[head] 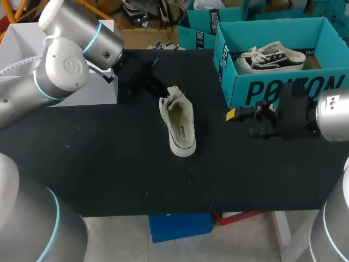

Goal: Take the shoe out of the shoebox, open the shoe tongue, remove and reinsert the insole, then place the shoe into the shoebox

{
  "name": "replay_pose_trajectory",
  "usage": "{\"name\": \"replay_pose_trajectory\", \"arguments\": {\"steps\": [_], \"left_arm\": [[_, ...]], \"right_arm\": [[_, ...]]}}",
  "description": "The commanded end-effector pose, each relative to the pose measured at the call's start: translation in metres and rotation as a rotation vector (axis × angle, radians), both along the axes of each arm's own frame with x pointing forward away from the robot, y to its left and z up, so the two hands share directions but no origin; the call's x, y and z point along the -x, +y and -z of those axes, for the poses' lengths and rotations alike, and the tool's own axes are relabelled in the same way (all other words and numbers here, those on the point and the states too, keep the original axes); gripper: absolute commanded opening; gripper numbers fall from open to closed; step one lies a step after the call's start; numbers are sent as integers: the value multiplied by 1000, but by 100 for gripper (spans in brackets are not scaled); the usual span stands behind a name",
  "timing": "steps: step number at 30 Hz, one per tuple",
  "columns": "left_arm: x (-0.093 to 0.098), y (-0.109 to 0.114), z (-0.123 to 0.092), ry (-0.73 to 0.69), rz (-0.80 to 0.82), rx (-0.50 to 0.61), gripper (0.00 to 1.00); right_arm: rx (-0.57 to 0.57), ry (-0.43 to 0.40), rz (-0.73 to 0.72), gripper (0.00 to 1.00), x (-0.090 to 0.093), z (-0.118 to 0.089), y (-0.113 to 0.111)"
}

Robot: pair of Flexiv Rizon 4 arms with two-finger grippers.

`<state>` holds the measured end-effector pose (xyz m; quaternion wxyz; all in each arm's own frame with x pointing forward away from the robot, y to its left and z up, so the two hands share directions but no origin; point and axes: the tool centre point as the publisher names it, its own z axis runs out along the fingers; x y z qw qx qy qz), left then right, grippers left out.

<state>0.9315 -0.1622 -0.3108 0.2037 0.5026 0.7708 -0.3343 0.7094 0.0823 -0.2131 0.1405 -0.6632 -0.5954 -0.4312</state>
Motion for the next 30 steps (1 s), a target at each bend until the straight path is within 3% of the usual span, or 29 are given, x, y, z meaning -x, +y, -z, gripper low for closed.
{"name": "replay_pose_trajectory", "arguments": {"steps": [1,10,26,30], "left_arm": [[-11,-11,9,10,9,-9,0],[-15,-21,22,24,52,-24,0],[11,-19,46,91,87,-60,0],[15,-10,39,85,101,-83,0]], "right_arm": [[0,0,1,100,0,0,0],[0,0,1,100,0,0,0],[0,0,1,100,0,0,0],[0,0,1,100,0,0,0]]}}
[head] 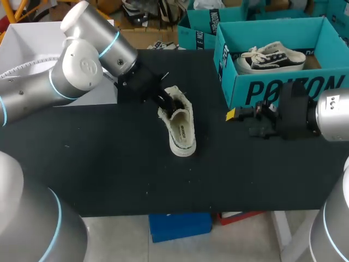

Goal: Take the shoe out of the shoebox, open the shoe tongue, remove and reinsert the insole, then place the shoe into the shoebox

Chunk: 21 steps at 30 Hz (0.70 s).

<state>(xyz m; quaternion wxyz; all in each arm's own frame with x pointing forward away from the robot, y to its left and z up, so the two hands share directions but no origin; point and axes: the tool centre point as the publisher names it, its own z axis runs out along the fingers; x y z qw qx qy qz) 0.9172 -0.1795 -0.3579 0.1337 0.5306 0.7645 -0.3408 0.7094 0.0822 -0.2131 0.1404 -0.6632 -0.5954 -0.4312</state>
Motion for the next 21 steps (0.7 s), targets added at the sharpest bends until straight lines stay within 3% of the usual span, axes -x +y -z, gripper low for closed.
{"name": "replay_pose_trajectory", "arguments": {"steps": [1,7,13,18,19,21], "left_arm": [[0,11,-12,-15,2,-17,0],[-9,28,-28,-34,-23,-20,0],[-17,25,-34,-51,-18,-17,0],[-12,27,-41,-76,38,-91,0],[-12,30,-42,-78,45,-114,5],[-11,36,-43,-89,51,-146,29]], "right_arm": [[0,0,1,100,0,0,0],[0,0,1,100,0,0,0],[0,0,1,100,0,0,0],[0,0,1,100,0,0,0],[0,0,1,100,0,0,0],[0,0,1,100,0,0,0]]}}
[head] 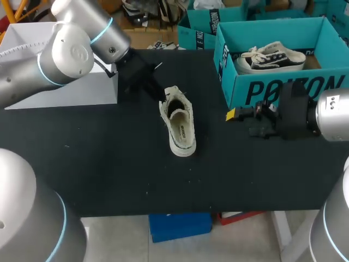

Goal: Take the shoe out of the shoebox, open the shoe tongue, remove and reinsert the insole, then place the shoe into the shoebox

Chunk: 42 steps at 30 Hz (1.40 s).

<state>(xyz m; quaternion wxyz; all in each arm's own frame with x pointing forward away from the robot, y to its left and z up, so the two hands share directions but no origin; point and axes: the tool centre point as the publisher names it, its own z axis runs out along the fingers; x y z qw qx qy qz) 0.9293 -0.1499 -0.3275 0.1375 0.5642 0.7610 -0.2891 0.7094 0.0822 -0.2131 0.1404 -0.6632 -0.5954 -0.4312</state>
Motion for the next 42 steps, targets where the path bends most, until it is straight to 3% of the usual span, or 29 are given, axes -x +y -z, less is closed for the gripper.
{"name": "replay_pose_trajectory", "arguments": {"steps": [1,4,12,18,26,34,42], "left_arm": [[1,9,-13,-9,10,-76,36],[3,17,-19,-26,15,-110,47],[8,38,-37,-89,5,-168,49],[15,41,-40,-133,33,-214,51],[22,33,-30,-139,82,-257,56],[28,21,-3,-112,136,-311,59],[29,12,15,-123,184,-346,55]], "right_arm": [[0,0,1,100,0,0,0],[0,0,1,100,0,0,0],[0,0,1,100,0,0,0],[0,0,1,100,0,0,0],[0,0,1,100,0,0,0],[0,0,1,100,0,0,0],[0,0,1,100,0,0,0]]}}
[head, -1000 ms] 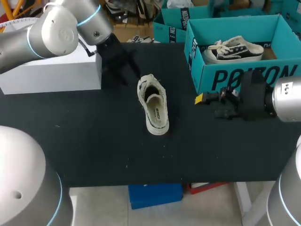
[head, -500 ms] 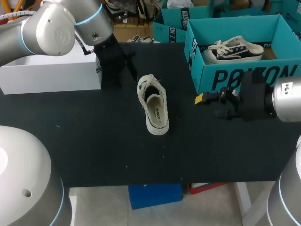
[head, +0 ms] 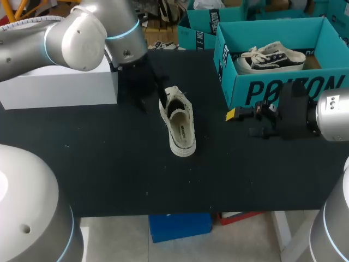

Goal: Take the shoe out of the shoebox, open the shoe tongue, remove and reinsert the insole, then place the shoe into the shoebox

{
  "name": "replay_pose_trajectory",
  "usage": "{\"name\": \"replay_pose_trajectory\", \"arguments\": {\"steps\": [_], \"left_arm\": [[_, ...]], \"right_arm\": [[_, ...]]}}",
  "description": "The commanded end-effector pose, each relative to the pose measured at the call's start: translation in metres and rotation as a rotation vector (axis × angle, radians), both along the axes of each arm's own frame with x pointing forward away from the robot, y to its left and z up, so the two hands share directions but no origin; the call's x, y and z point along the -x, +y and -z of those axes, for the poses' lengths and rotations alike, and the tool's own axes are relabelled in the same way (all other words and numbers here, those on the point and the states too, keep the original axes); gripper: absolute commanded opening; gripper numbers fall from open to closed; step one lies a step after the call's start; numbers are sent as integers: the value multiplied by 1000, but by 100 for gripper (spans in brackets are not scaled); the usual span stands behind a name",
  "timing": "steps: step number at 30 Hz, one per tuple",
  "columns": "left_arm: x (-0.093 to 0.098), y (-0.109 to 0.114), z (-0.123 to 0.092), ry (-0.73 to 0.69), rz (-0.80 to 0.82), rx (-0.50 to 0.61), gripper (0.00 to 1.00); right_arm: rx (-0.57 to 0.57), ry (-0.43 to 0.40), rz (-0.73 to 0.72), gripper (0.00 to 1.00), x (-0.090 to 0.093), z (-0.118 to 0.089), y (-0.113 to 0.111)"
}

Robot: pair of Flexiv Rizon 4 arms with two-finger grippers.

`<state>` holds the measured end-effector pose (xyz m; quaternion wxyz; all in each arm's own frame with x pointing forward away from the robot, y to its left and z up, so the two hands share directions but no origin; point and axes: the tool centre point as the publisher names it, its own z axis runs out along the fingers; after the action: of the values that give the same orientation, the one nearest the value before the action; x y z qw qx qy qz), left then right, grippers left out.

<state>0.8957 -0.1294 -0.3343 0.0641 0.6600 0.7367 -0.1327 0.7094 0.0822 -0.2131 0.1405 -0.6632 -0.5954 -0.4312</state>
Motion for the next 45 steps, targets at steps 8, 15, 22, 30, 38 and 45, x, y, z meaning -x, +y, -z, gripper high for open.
{"name": "replay_pose_trajectory", "arguments": {"steps": [8,15,22,30,38,45], "left_arm": [[-5,-12,22,1,29,-31,57],[-3,-14,36,15,42,-46,60],[-6,-15,45,26,46,-56,59],[-8,-18,54,29,51,-68,58],[-6,-21,59,21,66,-84,55],[-6,-17,64,4,70,-110,48]], "right_arm": [[0,0,1,100,0,0,0],[0,0,1,100,0,0,0],[0,0,1,100,0,0,0],[0,0,1,100,0,0,0],[0,0,1,100,0,0,0],[0,0,1,100,0,0,0]]}}
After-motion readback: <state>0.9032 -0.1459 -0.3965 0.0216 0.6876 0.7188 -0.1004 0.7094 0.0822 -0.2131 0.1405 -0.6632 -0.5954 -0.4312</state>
